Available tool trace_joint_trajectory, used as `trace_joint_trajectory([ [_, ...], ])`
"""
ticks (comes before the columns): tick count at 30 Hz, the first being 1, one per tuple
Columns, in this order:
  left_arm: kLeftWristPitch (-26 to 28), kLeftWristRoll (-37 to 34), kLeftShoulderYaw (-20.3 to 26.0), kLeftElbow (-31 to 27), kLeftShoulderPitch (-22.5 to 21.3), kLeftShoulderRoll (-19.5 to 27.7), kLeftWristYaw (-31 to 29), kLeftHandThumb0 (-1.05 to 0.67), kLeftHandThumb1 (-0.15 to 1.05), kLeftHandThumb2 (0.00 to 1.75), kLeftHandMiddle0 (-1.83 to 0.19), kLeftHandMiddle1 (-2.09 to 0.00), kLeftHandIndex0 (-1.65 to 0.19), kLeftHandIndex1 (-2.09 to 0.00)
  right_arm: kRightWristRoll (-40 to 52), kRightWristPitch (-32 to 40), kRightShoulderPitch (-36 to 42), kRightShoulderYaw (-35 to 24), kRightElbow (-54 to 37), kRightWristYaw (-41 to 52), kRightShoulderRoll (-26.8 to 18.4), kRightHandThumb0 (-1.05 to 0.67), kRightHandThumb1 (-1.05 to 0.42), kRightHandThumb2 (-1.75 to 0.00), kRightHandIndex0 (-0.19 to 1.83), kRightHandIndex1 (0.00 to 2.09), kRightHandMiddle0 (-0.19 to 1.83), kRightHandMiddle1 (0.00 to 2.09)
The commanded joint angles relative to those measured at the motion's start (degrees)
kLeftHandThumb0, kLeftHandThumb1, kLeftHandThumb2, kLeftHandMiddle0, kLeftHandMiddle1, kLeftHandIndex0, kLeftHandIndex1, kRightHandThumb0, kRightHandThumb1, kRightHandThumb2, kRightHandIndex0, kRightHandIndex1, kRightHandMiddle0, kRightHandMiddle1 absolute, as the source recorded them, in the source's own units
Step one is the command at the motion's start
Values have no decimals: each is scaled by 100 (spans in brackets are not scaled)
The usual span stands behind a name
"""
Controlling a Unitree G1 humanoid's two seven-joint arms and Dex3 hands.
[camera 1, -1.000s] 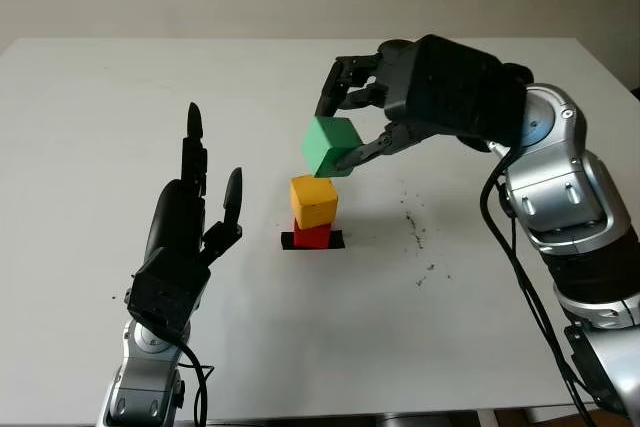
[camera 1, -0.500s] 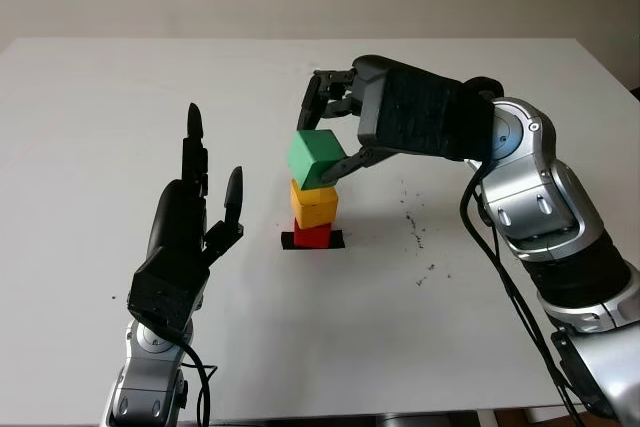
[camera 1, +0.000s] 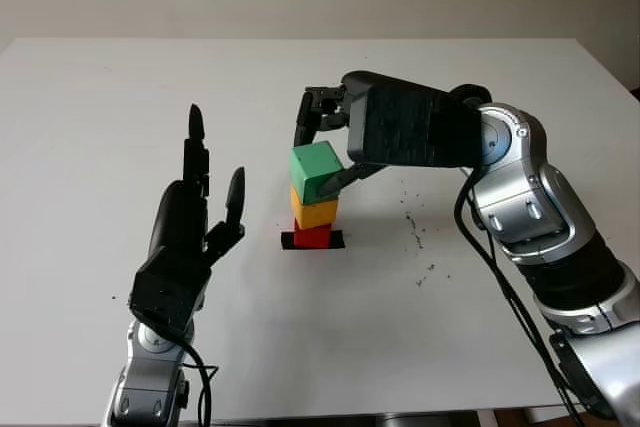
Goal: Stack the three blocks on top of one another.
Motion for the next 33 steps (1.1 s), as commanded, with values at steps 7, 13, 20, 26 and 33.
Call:
trace_joint_trajectory([
  [7,-23,-8,-4,-71,33,-33,29,-72,105,71,19,-3,19,0,-24,-95,90,25,106,87,-3,-43,-96,-6,38,4,30,154],
  [13,2,-36,11,-88,38,-34,19,-72,105,71,19,-3,19,0,59,-82,85,7,111,292,-79,-56,-93,-5,11,2,2,78],
  [20,-42,-35,23,-40,14,5,2,-72,105,71,19,-3,19,0,135,-745,249,-188,-18,303,-327,-88,-91,-6,-19,0,-19,2],
  [26,-45,-34,37,-32,11,57,-31,-72,105,71,19,-2,19,0,574,-419,519,-979,-825,242,-386,-88,-91,-5,-19,0,-19,0],
  [33,-25,-62,63,-23,10,68,-70,-73,105,71,19,-4,19,0,1165,-83,1606,-2288,-1880,-785,-28,-86,-104,-21,-19,0,-19,0],
])
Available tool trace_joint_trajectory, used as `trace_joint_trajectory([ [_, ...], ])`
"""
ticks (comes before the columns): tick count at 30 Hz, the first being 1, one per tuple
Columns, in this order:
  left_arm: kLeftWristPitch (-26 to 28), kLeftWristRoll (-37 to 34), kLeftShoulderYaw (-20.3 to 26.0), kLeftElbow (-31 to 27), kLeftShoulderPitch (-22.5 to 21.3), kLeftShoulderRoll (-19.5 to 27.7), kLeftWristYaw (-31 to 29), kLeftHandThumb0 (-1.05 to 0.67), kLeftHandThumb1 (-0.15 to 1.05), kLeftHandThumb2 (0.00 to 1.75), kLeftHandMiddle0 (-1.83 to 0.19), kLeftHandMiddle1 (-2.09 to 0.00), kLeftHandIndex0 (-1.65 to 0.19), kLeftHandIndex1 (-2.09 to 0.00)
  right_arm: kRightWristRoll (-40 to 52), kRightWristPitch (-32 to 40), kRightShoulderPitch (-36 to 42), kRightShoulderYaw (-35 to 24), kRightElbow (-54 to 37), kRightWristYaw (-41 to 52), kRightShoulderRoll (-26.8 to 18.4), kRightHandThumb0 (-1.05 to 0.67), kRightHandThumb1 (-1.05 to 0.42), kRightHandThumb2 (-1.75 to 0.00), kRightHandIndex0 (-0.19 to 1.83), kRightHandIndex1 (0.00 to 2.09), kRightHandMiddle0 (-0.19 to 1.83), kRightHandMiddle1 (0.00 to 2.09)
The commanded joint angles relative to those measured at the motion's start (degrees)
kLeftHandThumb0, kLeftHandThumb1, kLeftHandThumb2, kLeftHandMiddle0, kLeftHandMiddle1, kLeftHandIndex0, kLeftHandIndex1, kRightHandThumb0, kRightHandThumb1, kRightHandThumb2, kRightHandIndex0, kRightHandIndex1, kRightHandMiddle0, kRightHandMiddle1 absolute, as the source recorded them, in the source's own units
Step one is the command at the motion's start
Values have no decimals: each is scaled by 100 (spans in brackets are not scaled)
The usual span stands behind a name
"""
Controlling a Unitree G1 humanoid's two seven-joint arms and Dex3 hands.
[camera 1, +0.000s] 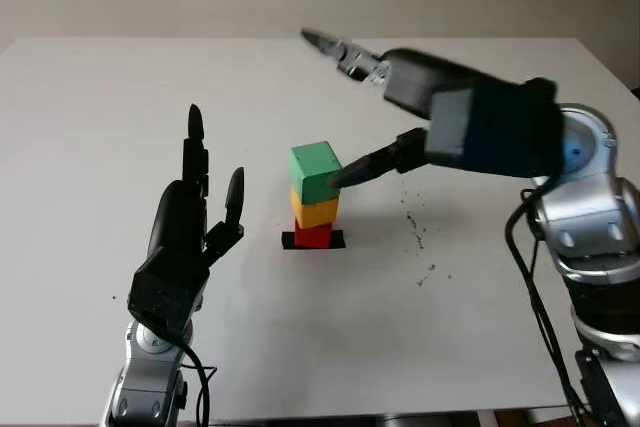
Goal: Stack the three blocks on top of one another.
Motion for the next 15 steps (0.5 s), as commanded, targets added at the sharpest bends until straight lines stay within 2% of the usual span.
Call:
trace_joint_trajectory([
  [1,-7,-21,9,-15,-1,22,-23,-73,105,71,19,-4,19,0,156,73,448,-338,-302,-336,232,-85,-104,-28,-19,0,-19,0],
  [5,-55,-60,17,57,-16,24,-58,-74,105,71,19,-5,19,-1,273,69,1343,-645,-519,-1113,673,-79,-105,-52,-16,4,-15,4],
  [10,-269,-178,65,309,-90,34,-86,-74,105,70,18,-5,18,-3,372,-63,2197,-534,-51,-1864,1229,-72,-105,-57,-13,6,-12,6],
  [12,-200,-203,74,337,-119,47,-117,-75,105,70,18,-5,19,-4,592,-119,2459,-522,291,-2211,1701,-70,-105,-58,-17,3,-16,4],
  [15,-162,-244,113,362,-164,77,-169,-76,105,70,18,-5,19,-4,900,-435,2667,-523,666,-2478,2100,-69,-105,-62,-19,1,-19,1],
])
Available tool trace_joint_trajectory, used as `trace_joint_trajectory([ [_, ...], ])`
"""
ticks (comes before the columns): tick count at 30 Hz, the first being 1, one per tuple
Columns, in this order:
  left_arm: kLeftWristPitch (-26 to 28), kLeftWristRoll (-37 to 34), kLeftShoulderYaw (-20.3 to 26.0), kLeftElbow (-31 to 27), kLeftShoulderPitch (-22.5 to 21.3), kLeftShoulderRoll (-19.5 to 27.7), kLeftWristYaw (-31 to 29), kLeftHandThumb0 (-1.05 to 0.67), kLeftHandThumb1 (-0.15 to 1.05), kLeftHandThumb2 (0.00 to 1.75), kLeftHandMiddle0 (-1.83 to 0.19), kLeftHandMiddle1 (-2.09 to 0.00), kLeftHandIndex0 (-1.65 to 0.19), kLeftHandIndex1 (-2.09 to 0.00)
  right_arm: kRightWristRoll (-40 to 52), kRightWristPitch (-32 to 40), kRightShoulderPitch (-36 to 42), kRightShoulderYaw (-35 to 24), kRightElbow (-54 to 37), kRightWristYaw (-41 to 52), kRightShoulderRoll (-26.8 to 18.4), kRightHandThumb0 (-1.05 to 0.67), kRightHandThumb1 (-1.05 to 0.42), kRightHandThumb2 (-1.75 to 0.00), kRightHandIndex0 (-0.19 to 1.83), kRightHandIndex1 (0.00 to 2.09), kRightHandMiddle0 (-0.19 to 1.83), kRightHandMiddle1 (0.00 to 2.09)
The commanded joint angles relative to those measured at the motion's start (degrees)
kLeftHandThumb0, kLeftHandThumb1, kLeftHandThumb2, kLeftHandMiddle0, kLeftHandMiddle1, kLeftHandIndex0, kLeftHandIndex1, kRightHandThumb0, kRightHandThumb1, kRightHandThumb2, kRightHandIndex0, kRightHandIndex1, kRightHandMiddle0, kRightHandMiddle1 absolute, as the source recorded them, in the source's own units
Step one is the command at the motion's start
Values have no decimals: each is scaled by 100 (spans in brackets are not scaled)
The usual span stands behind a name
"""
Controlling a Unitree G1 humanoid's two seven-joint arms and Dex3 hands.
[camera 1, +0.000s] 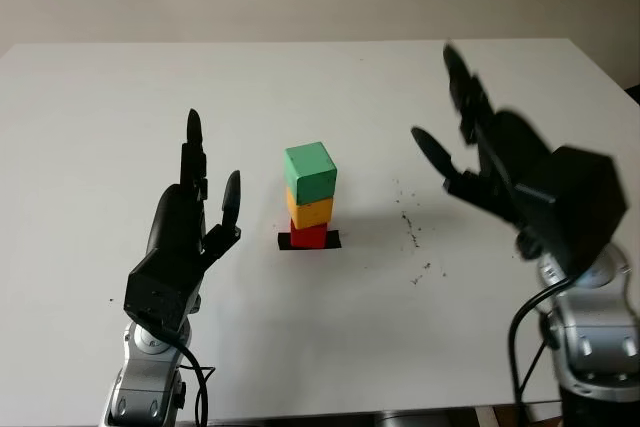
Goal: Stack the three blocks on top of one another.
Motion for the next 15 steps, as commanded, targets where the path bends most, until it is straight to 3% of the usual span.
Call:
trace_joint_trajectory([
  [1,-7,-62,70,20,-148,86,-48,-76,105,70,19,-5,19,-3,178,-203,88,-10,105,-144,214,-69,-105,-63,-19,0,-19,0],
  [9,-399,-376,194,455,-273,186,-238,-76,105,69,17,-6,18,-5,714,-466,351,67,313,-343,664,-70,-105,-74,-19,0,-19,0],
  [15,-617,-523,248,676,-299,256,-376,-78,105,67,15,-6,16,-6,1017,-616,439,19,535,-431,834,-59,-105,-79,-19,0,-19,0],
])
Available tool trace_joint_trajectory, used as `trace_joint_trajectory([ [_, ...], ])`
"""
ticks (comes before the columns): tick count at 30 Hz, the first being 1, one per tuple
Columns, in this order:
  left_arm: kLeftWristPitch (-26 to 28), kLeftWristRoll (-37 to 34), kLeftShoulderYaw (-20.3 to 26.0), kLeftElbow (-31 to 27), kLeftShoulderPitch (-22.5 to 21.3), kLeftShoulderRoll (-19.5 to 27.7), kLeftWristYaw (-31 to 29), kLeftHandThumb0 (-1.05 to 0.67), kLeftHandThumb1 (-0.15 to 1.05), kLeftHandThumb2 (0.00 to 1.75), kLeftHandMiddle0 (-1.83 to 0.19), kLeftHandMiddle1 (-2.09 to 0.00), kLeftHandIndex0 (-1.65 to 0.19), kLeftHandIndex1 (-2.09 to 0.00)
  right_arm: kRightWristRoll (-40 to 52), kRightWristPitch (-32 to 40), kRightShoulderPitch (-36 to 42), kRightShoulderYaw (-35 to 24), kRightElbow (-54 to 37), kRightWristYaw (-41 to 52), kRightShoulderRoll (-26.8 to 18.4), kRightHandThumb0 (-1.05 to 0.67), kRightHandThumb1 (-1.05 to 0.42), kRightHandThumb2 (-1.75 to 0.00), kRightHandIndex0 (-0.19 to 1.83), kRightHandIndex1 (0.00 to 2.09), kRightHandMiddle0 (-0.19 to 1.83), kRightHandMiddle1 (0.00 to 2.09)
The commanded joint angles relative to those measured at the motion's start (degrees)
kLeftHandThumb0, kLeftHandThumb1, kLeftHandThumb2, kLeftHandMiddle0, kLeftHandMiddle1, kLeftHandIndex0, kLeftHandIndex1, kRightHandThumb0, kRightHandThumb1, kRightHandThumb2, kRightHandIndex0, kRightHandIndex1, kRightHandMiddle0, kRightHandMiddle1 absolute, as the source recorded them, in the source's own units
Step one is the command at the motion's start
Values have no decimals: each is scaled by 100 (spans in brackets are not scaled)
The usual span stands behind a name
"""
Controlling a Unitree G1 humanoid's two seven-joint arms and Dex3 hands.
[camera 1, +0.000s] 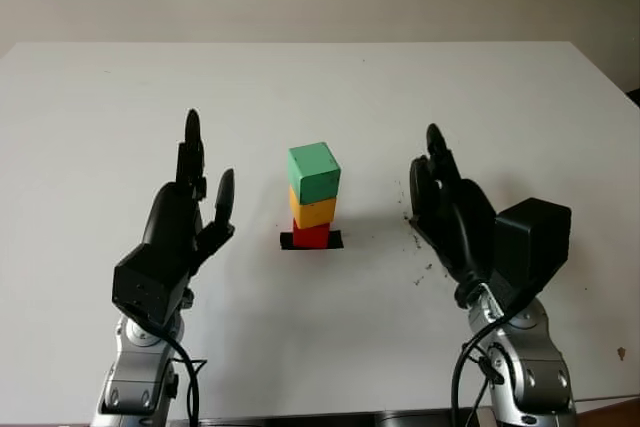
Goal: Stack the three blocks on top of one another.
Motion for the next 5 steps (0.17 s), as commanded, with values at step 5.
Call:
trace_joint_trajectory([
  [5,-64,-84,71,-106,5,97,-86,-77,105,68,14,-6,16,-6,227,-305,181,-36,88,-61,87,-57,-105,-78,-19,0,-19,0],
])
